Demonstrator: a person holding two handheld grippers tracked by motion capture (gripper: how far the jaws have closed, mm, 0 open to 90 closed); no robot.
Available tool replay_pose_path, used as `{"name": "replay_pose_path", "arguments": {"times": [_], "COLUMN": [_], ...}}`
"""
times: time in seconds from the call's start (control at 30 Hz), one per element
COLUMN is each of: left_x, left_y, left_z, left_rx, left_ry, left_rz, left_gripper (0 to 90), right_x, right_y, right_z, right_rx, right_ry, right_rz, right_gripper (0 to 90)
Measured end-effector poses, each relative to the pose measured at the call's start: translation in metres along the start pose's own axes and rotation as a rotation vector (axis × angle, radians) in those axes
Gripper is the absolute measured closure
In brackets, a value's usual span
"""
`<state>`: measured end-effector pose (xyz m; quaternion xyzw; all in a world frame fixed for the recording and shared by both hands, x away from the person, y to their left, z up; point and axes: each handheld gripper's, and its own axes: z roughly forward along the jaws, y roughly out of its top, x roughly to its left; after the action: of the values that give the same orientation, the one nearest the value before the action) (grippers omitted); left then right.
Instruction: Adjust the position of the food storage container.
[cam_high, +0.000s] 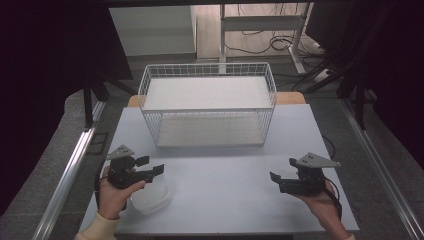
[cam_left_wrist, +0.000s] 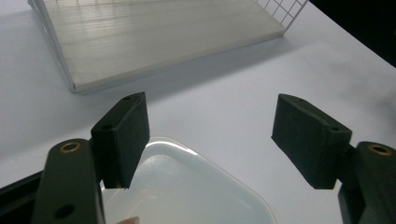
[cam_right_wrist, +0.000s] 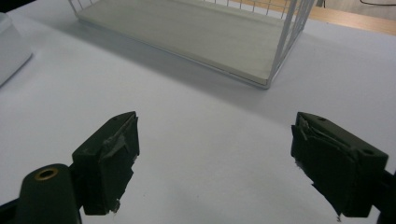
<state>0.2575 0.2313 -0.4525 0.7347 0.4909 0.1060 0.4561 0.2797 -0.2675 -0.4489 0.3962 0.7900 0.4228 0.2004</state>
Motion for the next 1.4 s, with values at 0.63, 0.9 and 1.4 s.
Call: {"name": "replay_pose_path", "arguments": {"times": [0.63,0.9,1.4], "left_x": [0.0,0.004,0.021], "left_y": [0.0,0.002,-0.014], "left_z": [-0.008,-0.021,-0.055], "left_rx": [-0.004,-0.025,-0.015], "left_ry": [0.027,0.052,0.13], "left_rz": [0.001,-0.023,-0.048], "left_gripper": [26.7,26.7,27.5], "right_x": [-0.001,-0.002,0.002], "right_y": [0.001,0.0,0.002], "right_z": [-0.002,-0.004,-0.005], "right_rx": [0.041,0.048,0.065], "right_ry": [-0.01,-0.014,-0.036], "right_rz": [0.021,0.019,0.005], "right_gripper": [18.9,18.9,18.6]}}
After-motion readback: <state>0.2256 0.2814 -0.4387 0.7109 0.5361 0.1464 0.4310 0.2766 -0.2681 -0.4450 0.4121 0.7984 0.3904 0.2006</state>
